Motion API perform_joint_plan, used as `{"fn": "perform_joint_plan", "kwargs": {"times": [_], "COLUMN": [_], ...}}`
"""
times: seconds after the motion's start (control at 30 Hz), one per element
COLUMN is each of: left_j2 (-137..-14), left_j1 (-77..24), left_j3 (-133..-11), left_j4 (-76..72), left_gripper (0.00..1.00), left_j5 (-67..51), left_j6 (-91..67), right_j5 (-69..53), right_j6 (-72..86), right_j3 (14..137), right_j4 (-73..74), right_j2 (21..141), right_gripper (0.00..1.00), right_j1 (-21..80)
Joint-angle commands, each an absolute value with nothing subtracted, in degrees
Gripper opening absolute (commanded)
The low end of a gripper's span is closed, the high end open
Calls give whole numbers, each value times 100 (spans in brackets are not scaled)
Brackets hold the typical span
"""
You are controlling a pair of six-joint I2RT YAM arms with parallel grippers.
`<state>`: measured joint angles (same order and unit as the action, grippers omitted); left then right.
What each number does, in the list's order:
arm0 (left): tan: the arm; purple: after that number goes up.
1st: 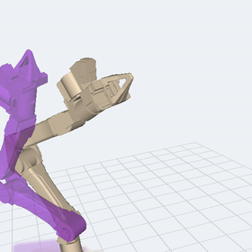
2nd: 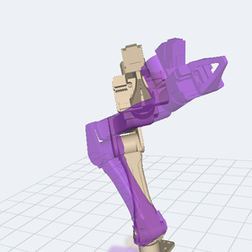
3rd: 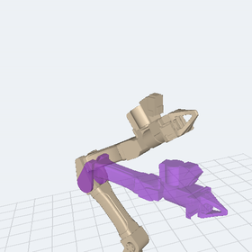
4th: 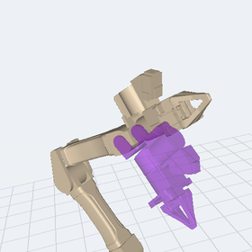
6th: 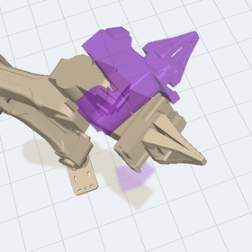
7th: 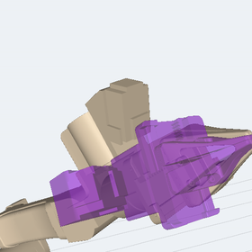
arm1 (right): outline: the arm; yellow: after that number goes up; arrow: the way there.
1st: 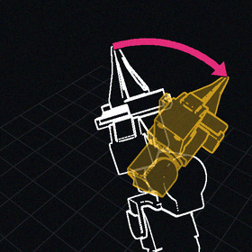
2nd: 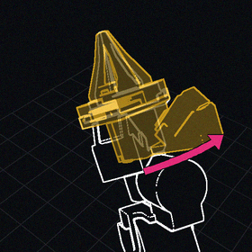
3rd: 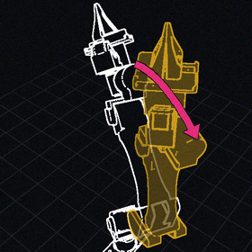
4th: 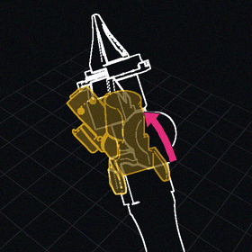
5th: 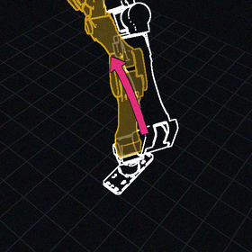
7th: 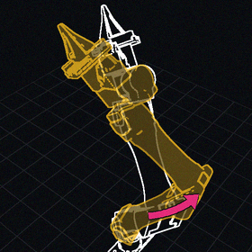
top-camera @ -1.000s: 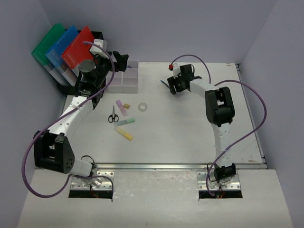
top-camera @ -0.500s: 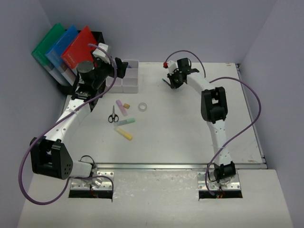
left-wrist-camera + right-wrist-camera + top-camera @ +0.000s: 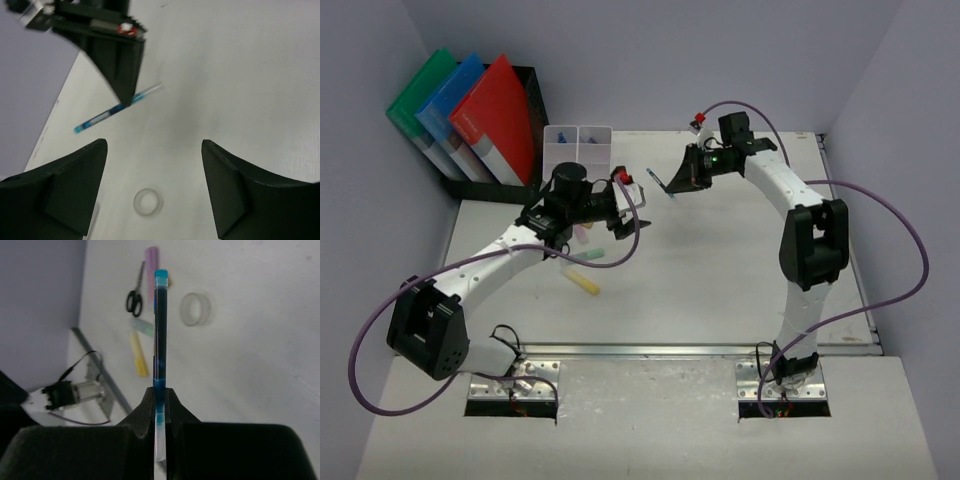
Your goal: Organize the desk
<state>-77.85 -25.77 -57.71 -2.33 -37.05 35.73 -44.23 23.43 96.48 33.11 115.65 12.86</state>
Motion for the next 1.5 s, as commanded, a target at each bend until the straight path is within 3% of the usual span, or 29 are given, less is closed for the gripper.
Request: {"fn": "perform_joint_plan", "kwargs": {"times": [0.0, 0.17, 0.6, 0.8, 0.87, 0.9, 0.93, 1.0, 1.03, 1.2, 1.27, 1.37, 1.47], "left_j2": [-7952, -8361, -9103, -9296, -9308, -9295, -9259, -9101, -9021, -8766, -8919, -9265, -9603], "left_j1": [-3047, -3377, -3551, -3551, -3547, -3546, -3540, -3514, -3491, -2788, -2092, -1451, -1183], "left_j3": [-5939, -6358, -6967, -7136, -7154, -7141, -7103, -6990, -6934, -6815, -7094, -7436, -7636], "left_j4": [-505, -247, 815, 977, 939, 867, 725, 404, 233, -1310, -1823, -2482, -3106], "left_gripper": [74, 70, 47, 28, 11, 4, 0, 0, 0, 0, 0, 0, 0], "left_j5": [-4183, -4271, -4384, -4139, -4061, -4043, -4000, -3862, -3796, -3551, -3519, -3400, -3042], "left_j6": [4889, 5415, 6547, 6731, 6704, 6646, 6511, 6013, 5723, 3257, 1701, 500, -54], "right_j5": [-5824, -6171, -6930, -7124, -7147, -7214, -7284, -7234, -7161, -6447, -5570, -4634, -3815], "right_j6": [4155, 4875, 5820, 6079, 6091, 6095, 6084, 5996, 5920, 4290, 2878, 1469, 1097], "right_j3": [9217, 8833, 8161, 7977, 7893, 7819, 7749, 7742, 7788, 8500, 9152, 9552, 9363], "right_j4": [2602, 2398, 1521, 1278, 1213, 1097, 967, 941, 966, 1913, 3055, 3691, 3667], "right_j2": [11415, 11281, 11050, 10996, 10964, 10964, 10976, 11008, 11023, 10989, 10921, 10730, 10393], "right_gripper": [0, 0, 0, 0, 0, 7, 22, 65, 78, 93, 98, 99, 99], "right_j1": [1345, 1345, 1338, 1362, 1359, 1354, 1332, 1263, 1212, 511, 190, 62, 35]}}
